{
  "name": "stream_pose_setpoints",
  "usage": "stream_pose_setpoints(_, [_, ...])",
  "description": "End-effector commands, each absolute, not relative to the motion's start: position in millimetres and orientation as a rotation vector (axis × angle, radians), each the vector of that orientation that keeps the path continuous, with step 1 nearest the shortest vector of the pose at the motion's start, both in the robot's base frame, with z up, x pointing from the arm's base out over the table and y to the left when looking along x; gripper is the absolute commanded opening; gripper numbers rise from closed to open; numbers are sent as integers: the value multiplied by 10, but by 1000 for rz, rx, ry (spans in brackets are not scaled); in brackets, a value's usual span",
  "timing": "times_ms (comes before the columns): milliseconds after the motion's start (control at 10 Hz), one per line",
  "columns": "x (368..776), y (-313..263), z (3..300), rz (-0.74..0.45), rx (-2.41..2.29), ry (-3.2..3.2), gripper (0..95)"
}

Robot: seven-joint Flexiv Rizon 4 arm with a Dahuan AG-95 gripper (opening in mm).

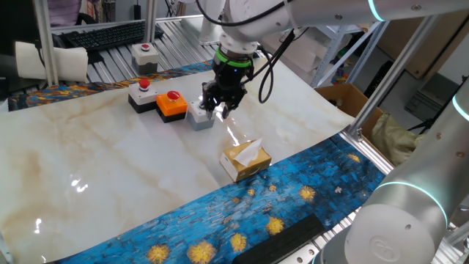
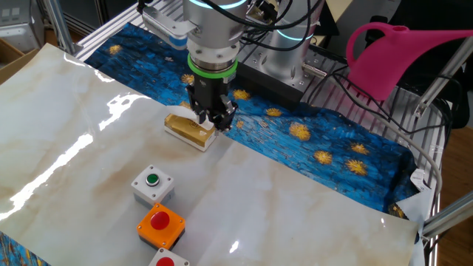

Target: Press three buttons from left to right in sequence

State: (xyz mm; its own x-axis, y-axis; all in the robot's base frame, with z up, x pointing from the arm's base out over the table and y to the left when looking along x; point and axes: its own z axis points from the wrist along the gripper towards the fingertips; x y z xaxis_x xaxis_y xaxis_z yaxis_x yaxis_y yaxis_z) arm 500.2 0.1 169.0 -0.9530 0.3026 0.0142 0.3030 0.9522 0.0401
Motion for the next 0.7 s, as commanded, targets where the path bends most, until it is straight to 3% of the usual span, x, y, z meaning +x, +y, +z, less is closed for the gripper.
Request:
stream_pose_setpoints(100, [5000, 4, 1688, -89, -606, -3071, 190])
stream_pose_setpoints(200, [5000, 4, 1688, -89, -603, -3072, 0])
stream_pose_setpoints(700, [5000, 5, 1688, -93, -590, -3075, 0])
